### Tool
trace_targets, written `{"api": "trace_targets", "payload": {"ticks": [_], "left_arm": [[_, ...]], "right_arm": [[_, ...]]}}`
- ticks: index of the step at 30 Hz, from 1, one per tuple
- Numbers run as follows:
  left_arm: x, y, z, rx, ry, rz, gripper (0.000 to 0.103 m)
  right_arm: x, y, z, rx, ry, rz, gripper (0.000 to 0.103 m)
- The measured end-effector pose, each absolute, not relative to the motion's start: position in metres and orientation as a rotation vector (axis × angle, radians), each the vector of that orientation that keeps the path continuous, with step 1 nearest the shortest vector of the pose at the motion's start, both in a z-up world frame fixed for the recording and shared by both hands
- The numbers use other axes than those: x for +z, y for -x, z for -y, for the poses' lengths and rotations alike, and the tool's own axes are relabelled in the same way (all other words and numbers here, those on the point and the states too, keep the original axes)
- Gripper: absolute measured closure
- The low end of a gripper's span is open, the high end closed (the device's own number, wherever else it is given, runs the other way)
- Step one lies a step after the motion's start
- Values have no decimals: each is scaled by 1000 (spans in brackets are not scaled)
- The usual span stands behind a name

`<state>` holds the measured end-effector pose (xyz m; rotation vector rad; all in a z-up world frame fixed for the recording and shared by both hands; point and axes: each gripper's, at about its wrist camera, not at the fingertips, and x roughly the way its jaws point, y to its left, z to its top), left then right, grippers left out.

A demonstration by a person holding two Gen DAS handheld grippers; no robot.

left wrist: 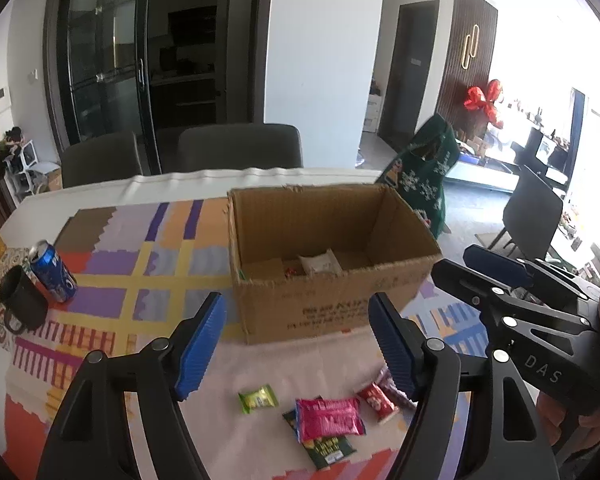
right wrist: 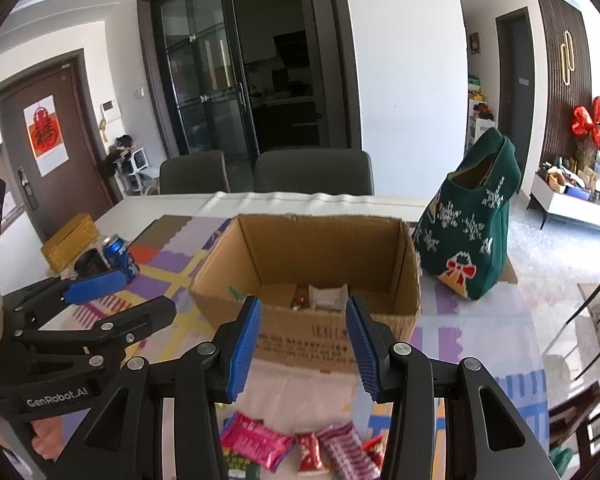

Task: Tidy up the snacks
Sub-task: 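Move both open tools back toward the remaining snacks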

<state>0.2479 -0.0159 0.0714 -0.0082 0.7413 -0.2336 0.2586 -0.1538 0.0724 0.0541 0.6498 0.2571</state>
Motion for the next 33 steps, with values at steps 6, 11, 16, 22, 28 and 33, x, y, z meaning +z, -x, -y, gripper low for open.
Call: {"api": "trace_targets", "payload": {"ticks": [6, 11, 16, 22, 28, 33], "left_arm": [[56, -234, 18, -259, 11, -778, 30], [39, -223, 20, -281, 14, -819, 30], [20, -216, 22, -284, 13, -862, 30], [-3, -209, 22, -298, 15, -908, 30], [-25, -203, 20, -316, 18, -950, 30], [-44, -202, 19, -344, 23, -980, 30]], "right_arm": [[58, -241, 155, 261, -56, -682, 58], [43, -228, 157, 253, -54, -709, 58], [26, -219, 159, 241, -46, -744, 58], [6, -211, 161, 238, -45, -792, 58], [-13, -206, 158, 246, -32, -842, 58], [-30, -203, 154, 255, -26, -885, 58]]}}
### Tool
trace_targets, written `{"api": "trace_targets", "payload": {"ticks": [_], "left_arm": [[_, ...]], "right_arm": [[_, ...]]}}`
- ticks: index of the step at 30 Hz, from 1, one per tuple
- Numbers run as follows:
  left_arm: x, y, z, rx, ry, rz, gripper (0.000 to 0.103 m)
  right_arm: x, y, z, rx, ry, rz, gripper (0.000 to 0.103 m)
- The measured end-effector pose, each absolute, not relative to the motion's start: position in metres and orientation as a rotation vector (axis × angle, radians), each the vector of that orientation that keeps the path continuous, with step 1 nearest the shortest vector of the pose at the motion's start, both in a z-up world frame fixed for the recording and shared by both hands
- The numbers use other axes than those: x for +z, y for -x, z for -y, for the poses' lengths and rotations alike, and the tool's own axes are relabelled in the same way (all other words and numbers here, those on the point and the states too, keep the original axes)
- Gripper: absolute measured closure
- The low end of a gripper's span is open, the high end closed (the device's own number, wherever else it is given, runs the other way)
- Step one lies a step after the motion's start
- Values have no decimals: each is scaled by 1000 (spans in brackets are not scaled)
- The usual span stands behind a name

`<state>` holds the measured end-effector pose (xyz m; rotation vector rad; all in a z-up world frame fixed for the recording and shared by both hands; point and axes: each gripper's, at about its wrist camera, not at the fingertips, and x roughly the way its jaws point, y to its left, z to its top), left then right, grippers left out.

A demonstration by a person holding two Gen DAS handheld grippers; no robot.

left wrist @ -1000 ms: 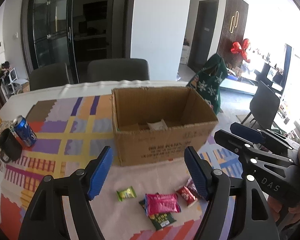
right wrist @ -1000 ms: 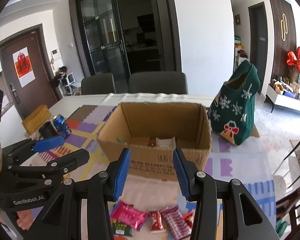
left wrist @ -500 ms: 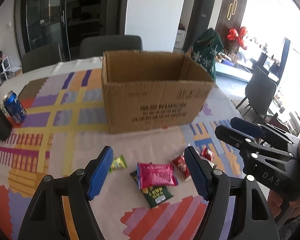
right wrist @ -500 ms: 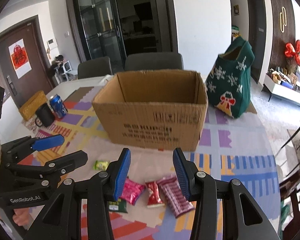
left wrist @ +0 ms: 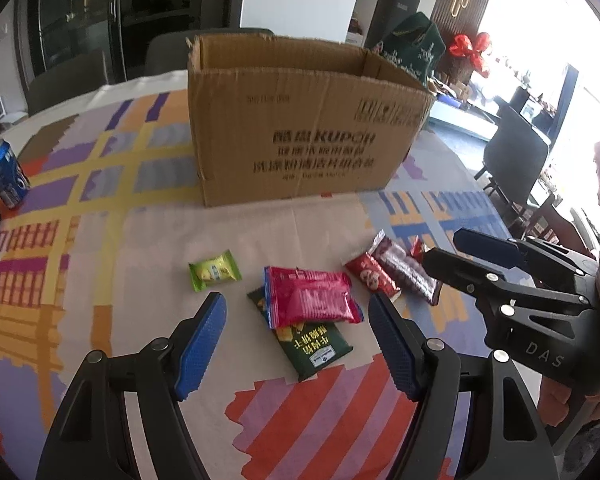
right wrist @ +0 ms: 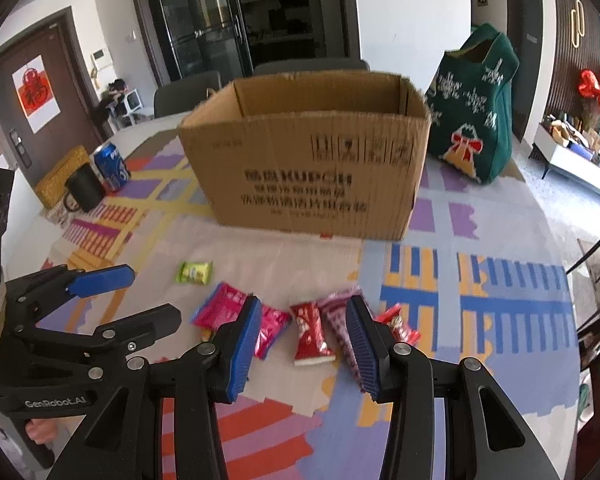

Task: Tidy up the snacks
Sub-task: 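Move both open tools back toward the remaining snacks, then grasp the small pink candy with the left tool while the right tool grasps the red chocolate bar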

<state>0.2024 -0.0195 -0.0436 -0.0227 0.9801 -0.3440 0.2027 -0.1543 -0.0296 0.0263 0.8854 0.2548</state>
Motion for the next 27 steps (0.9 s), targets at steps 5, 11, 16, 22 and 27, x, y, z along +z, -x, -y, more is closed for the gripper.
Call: {"api": "trace_targets", "payload": {"ticks": [5, 11, 16, 22, 27], "left_arm": [[-64, -207, 17, -366, 35, -1010, 30], [-80, -212, 13, -386, 63, -1038, 31], [-89, -220, 13, -408, 101, -1055, 31], [-98, -231, 13, -421, 147, -1071, 38], [-105, -238, 15, -423, 168, -1093, 46]], "right_arm": [[-47, -203, 150, 262, -29, -933, 58], [-67, -207, 147, 261, -20, -984, 58], [-78, -212, 147, 263, -24, -1010, 58], [-85, -216, 146, 265, -32, -1029, 58], [-90, -221, 145, 277, -47, -1037, 58]]}}
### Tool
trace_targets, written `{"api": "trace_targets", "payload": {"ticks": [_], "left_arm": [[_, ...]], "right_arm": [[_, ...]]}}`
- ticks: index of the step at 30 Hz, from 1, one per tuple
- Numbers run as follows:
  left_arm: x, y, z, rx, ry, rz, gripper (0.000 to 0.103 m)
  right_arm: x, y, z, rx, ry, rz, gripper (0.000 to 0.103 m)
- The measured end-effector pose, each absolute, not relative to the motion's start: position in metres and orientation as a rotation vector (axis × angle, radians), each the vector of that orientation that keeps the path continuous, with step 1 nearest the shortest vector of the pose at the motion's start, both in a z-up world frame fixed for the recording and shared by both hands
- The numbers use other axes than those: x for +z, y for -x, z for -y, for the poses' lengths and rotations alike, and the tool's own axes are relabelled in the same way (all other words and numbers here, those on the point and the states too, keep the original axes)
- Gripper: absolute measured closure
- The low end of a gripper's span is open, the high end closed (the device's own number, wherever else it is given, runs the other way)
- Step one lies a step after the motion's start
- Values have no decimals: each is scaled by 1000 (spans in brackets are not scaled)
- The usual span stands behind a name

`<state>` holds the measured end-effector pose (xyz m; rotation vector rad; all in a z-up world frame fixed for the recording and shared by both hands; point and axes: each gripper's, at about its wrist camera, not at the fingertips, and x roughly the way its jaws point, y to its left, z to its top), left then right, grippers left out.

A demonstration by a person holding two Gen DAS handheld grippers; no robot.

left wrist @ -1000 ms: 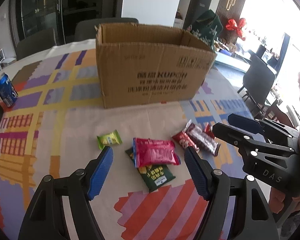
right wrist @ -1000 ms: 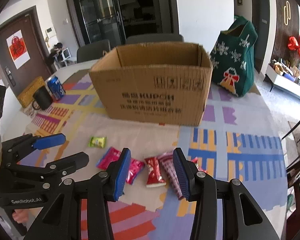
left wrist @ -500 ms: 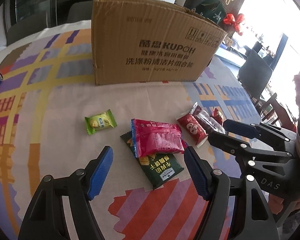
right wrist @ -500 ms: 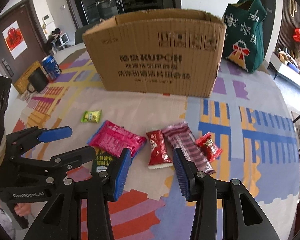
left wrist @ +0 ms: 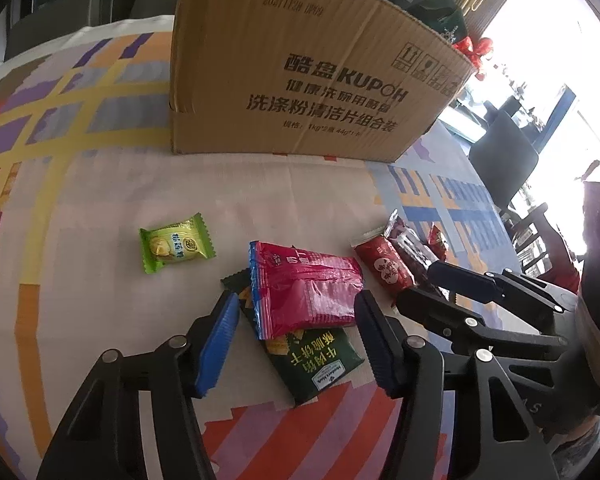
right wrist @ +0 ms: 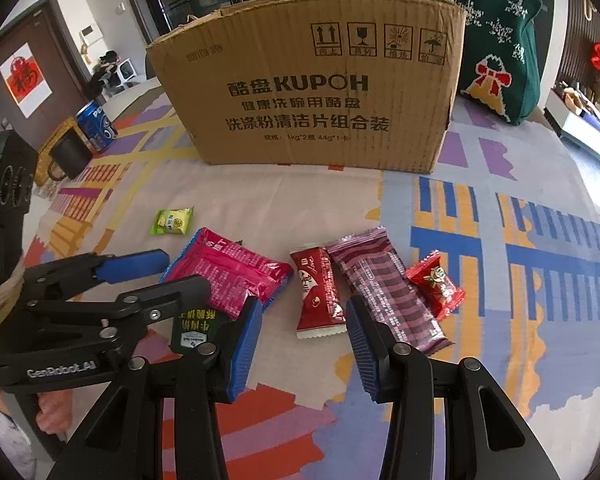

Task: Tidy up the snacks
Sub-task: 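Grasp the small pink candy with the left tool while the right tool grasps the red chocolate bar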

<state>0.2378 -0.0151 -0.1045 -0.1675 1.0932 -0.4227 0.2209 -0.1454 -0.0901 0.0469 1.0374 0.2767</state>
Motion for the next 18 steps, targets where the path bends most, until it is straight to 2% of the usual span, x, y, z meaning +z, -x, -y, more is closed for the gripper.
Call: {"api": "trace_targets", "payload": {"ticks": [7, 9, 11, 16, 18], "left_arm": [[-110, -242, 16, -418, 188, -1114, 59], [-108, -242, 14, -427, 203, -1112, 72], [-106, -241, 14, -439, 210, -1109, 78], [-109, -242, 12, -453, 246, -1123, 85], [-107, -241, 9, -456, 265, -1115, 93]], "right_arm": [[-98, -228, 144, 283, -58, -1051, 59], [-100, -230, 144, 284, -59, -1054, 60], [-103, -232, 143, 283, -61, -1062, 62], [-108, -238, 140, 282, -62, -1066, 63], [-108, -241, 140, 274, -60, -1064, 63]]}}
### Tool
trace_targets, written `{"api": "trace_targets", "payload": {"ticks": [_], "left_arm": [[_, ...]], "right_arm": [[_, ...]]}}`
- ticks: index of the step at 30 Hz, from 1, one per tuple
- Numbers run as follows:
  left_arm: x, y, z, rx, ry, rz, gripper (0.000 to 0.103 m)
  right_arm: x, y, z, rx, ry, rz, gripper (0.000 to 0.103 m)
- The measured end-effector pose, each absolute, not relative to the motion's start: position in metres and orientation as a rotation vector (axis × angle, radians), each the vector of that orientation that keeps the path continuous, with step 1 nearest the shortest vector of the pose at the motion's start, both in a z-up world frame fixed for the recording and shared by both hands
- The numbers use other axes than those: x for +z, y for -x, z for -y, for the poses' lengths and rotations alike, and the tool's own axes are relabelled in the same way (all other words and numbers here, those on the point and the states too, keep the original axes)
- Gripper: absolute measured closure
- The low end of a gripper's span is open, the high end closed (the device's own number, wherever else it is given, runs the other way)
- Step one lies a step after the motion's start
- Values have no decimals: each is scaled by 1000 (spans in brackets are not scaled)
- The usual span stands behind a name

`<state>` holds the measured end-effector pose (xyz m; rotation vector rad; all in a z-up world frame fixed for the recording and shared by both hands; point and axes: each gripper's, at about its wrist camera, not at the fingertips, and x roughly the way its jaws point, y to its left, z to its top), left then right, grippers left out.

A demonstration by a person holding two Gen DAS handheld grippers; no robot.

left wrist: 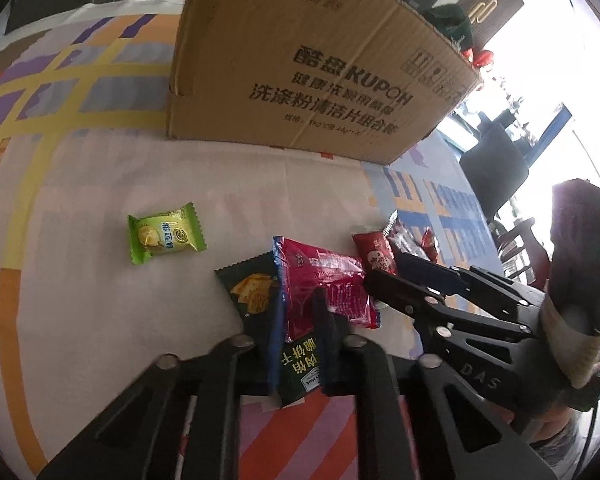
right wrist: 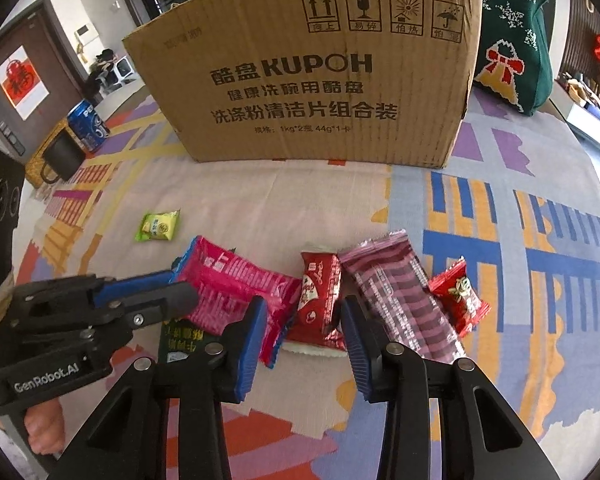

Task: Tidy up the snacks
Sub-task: 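Grasp the small pink candy with the left tool while the right tool grasps the red chocolate bar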

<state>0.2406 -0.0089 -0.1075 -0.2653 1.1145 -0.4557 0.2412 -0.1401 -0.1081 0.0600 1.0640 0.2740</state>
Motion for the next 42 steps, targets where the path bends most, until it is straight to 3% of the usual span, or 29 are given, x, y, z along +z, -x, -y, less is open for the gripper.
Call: {"api": "trace_targets", "payload": {"ticks": [3, 16, 18, 42], "left_arm": [[-101, -238, 10, -451, 245, -1088, 100], [-83, -232, 18, -458, 221, -1040, 100], [-80, -231, 18, -454, 220, -1035, 100], [-27, -221, 34, -454, 150, -900, 100]], "right_arm": [[-109, -246, 140, 266, -62, -1066, 64], [-117, -257, 149, 224, -66, -1079, 71], [-117, -257, 146, 221, -53, -1073, 80], [-34, -212, 153, 274, -138, -868, 81]]}}
